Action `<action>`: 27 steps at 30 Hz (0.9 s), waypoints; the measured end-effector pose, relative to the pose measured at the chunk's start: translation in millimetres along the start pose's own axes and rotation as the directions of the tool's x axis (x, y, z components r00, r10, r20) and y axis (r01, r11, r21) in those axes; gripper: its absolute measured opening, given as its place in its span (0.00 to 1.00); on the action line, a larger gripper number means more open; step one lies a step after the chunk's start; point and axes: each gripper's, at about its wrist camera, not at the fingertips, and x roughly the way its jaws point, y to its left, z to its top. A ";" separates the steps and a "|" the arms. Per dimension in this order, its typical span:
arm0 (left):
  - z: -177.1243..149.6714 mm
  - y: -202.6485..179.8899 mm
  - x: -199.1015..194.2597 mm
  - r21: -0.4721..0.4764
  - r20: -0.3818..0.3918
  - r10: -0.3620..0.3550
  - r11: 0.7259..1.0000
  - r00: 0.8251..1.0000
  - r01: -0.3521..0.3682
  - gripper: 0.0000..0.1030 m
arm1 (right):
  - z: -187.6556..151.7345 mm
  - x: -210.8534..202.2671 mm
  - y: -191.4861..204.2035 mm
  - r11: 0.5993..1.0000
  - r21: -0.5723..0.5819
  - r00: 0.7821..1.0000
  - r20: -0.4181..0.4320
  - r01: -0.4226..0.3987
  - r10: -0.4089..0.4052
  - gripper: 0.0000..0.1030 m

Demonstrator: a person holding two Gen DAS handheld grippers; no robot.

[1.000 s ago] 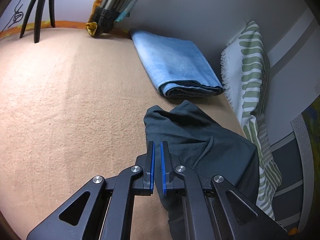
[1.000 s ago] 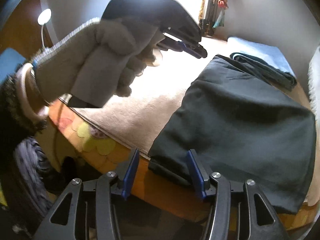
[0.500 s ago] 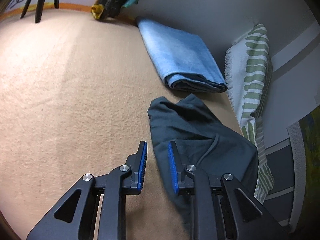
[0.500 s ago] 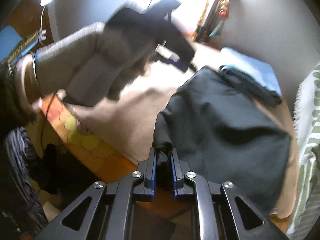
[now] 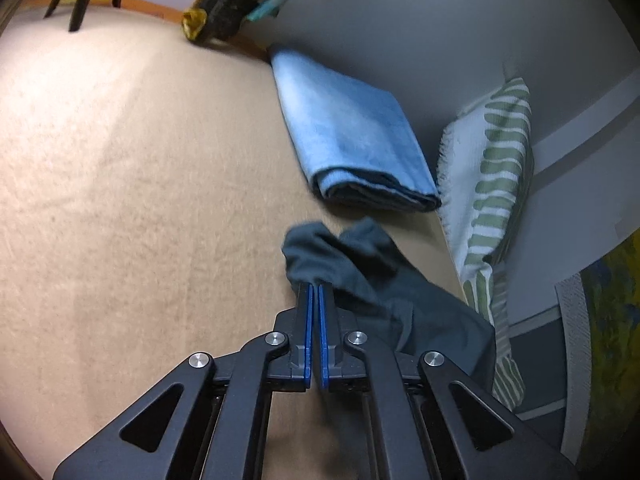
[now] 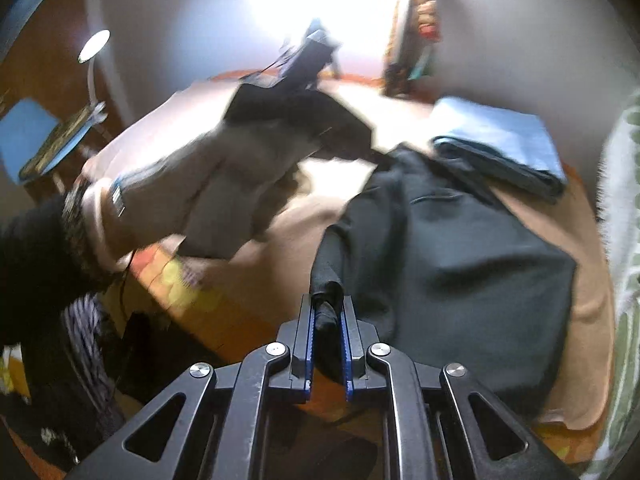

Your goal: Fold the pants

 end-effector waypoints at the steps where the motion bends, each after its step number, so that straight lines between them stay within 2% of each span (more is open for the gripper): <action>1: 1.3 0.6 0.2 0.005 0.010 0.016 1.000 1.000 -0.016 0.00 | -3.4 5.9 7.1 1.000 -0.017 1.000 -0.012 -0.003 0.003 0.08; 7: 7.5 13.4 -3.1 -0.019 0.038 0.056 0.998 0.998 -0.055 0.00 | -18.2 36.6 18.7 0.997 -0.062 0.996 -0.081 -0.048 0.043 0.09; 8: 8.6 14.2 -7.6 -0.022 0.045 0.064 0.998 0.997 -0.063 0.00 | -19.3 37.2 19.5 0.996 -0.079 0.996 -0.084 -0.045 0.039 0.11; 9: 9.5 13.7 -10.9 -0.020 0.047 0.064 0.998 0.997 -0.063 0.00 | -20.1 34.6 19.4 0.995 -0.091 0.997 -0.076 -0.041 0.035 0.15; 11: 10.5 12.6 -18.1 -0.015 0.043 0.050 0.999 0.998 -0.049 0.01 | -19.8 22.1 17.4 0.994 -0.100 0.998 -0.040 -0.045 0.041 0.35; 14: 6.8 8.8 -32.8 -0.002 0.048 0.055 0.998 0.997 -0.055 0.10 | -19.9 -7.4 4.3 0.995 -0.075 0.997 0.040 -0.058 0.061 0.45; 15: 3.4 6.9 -38.4 0.003 0.045 0.060 0.998 0.997 -0.060 0.13 | -20.1 -16.1 -5.1 0.997 -0.056 0.996 0.062 -0.057 0.060 0.48; 17: -3.8 1.4 -45.4 0.020 0.033 0.061 0.998 0.998 -0.061 0.26 | -19.0 -29.6 -27.0 0.999 -0.008 0.994 0.104 -0.041 0.042 0.66; 19: -11.4 -4.0 -51.2 0.046 0.029 0.082 0.995 0.996 -0.084 0.29 | -18.2 -41.4 -59.2 0.997 0.077 0.988 0.149 0.019 -0.031 0.70; 21: -21.2 -10.4 -54.2 0.070 0.012 0.076 0.995 0.997 -0.077 0.30 | -15.5 -47.4 -93.4 0.985 0.163 0.982 0.169 0.055 -0.083 0.76; 22: -25.2 -13.1 -54.7 0.080 0.009 0.084 0.993 0.996 -0.085 0.38 | -15.3 -47.9 -109.7 0.978 0.195 0.979 0.171 0.076 -0.111 0.85; 24: -33.9 -17.9 -53.8 0.096 0.001 0.091 0.991 0.996 -0.091 0.43 | -15.8 -40.3 -143.3 0.957 0.267 0.977 0.149 0.108 -0.152 0.88; 27: -43.3 -21.4 -43.3 0.110 -0.030 0.112 0.988 0.993 -0.108 0.43 | -14.6 -22.0 -180.8 0.925 0.375 0.984 0.135 0.055 -0.113 0.86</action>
